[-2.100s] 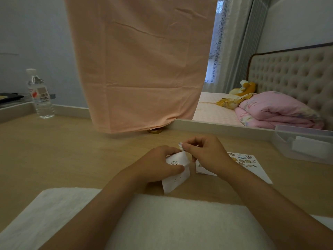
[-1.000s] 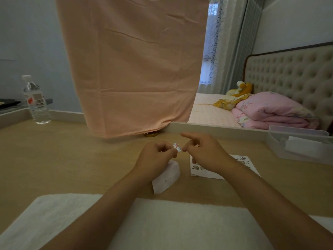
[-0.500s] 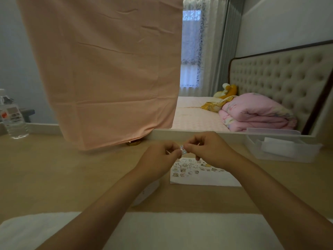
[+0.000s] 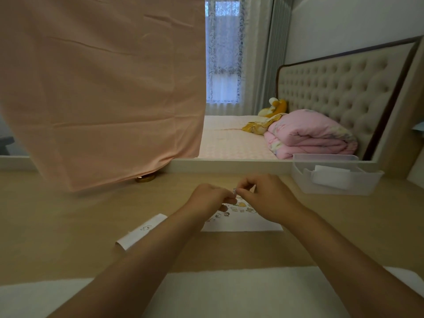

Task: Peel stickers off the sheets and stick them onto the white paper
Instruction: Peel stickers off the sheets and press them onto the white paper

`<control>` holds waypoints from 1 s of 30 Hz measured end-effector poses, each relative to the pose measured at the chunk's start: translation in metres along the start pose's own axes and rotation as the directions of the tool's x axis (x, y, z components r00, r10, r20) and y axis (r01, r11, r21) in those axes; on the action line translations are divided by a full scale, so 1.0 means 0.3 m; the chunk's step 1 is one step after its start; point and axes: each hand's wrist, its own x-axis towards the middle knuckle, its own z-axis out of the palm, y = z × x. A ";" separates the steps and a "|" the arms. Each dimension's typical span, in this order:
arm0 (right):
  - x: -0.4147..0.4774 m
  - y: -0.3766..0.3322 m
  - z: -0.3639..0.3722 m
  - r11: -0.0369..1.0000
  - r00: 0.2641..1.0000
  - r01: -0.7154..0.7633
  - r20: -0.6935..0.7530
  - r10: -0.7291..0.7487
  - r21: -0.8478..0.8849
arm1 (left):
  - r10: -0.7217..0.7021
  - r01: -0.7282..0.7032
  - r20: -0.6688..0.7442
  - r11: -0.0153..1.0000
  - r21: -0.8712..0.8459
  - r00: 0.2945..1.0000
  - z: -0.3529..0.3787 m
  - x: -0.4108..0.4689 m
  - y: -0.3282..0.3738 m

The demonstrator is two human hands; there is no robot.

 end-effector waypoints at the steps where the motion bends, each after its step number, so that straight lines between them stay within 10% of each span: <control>1: 0.001 0.005 0.006 1.000 1.000 0.006 -0.005 -0.006 -0.025 | -0.056 0.057 0.016 0.998 -0.023 0.998 0.002 0.003 0.002; 7: 0.011 0.007 0.048 0.997 0.999 0.030 -0.046 -0.027 0.068 | -0.159 0.155 -0.023 0.980 -0.125 0.987 -0.026 0.039 -0.041; 10: 0.025 0.015 0.047 0.968 0.995 -0.102 0.006 0.104 0.231 | 0.154 -0.098 -0.191 0.957 0.274 0.969 -0.047 0.078 -0.111; 16: 0.022 0.036 0.078 0.922 0.903 -0.348 0.325 0.281 0.170 | 0.415 -0.413 0.186 0.566 0.713 0.890 -0.062 0.088 -0.189; 30: 0.012 0.045 0.127 0.928 0.903 -0.372 0.235 0.359 0.013 | 0.465 -0.431 0.183 0.511 0.743 0.866 -0.047 0.091 -0.227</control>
